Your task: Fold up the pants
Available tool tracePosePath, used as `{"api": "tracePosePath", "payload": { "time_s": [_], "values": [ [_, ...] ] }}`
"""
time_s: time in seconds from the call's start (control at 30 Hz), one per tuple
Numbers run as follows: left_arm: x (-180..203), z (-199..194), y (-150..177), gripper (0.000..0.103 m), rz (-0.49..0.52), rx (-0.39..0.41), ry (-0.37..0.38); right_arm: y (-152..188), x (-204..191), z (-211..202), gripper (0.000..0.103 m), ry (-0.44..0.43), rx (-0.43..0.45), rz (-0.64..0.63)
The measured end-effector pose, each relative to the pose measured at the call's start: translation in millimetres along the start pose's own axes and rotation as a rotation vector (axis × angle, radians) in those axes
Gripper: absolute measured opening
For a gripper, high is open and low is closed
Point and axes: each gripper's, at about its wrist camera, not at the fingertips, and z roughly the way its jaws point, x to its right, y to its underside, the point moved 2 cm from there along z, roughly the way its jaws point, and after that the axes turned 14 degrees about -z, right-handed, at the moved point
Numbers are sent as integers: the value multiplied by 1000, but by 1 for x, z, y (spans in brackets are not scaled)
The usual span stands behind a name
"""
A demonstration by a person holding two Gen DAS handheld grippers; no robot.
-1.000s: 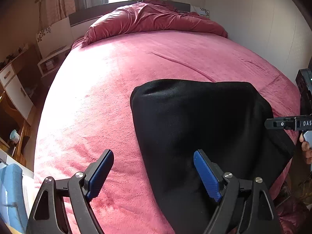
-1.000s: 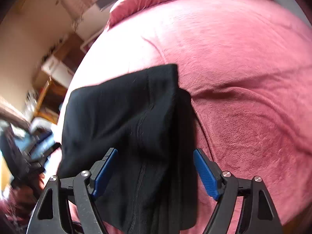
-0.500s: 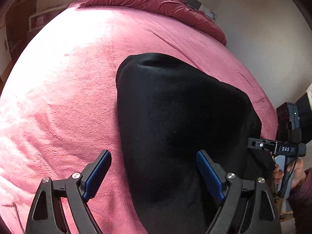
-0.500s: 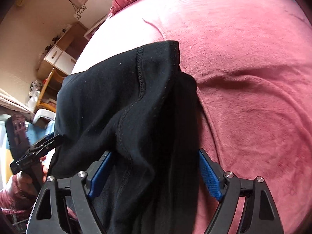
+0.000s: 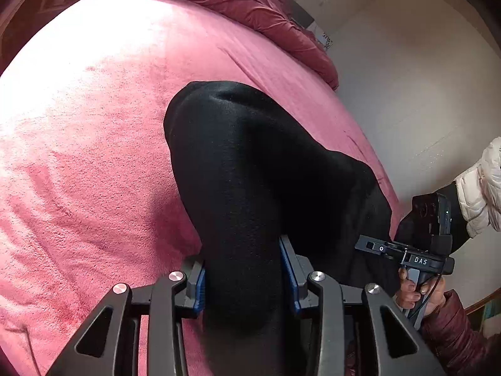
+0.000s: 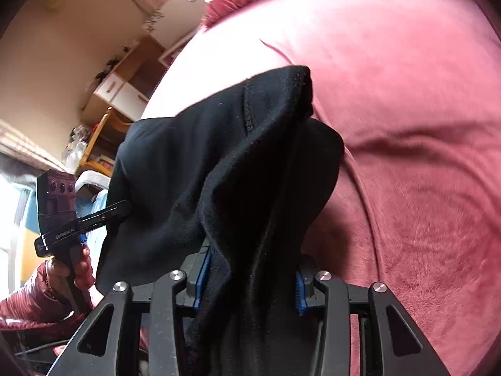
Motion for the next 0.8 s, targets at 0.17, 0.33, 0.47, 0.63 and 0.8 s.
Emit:
{"api": "tracePosePath", "payload": {
  "time_s": [0.17, 0.33, 0.47, 0.63, 0.8],
  "values": [
    [12, -34, -17, 38, 36, 95, 12, -35, -22, -2, 41, -29, 51, -68],
    [7, -65, -65, 38, 37, 200, -23, -96, -39, 24, 41, -76, 98, -115],
    [-10, -66, -104, 39, 11, 234, -86, -135, -42, 55, 42, -98, 82, -112],
    [-38, -46, -124, 43, -65, 221, -202, -157, -36, 106, 48, -65, -2, -52],
    [-70, -9, -121, 57, -104, 181, -354, -147, -28, 134, 67, 70, -55, -26]
  ]
}}
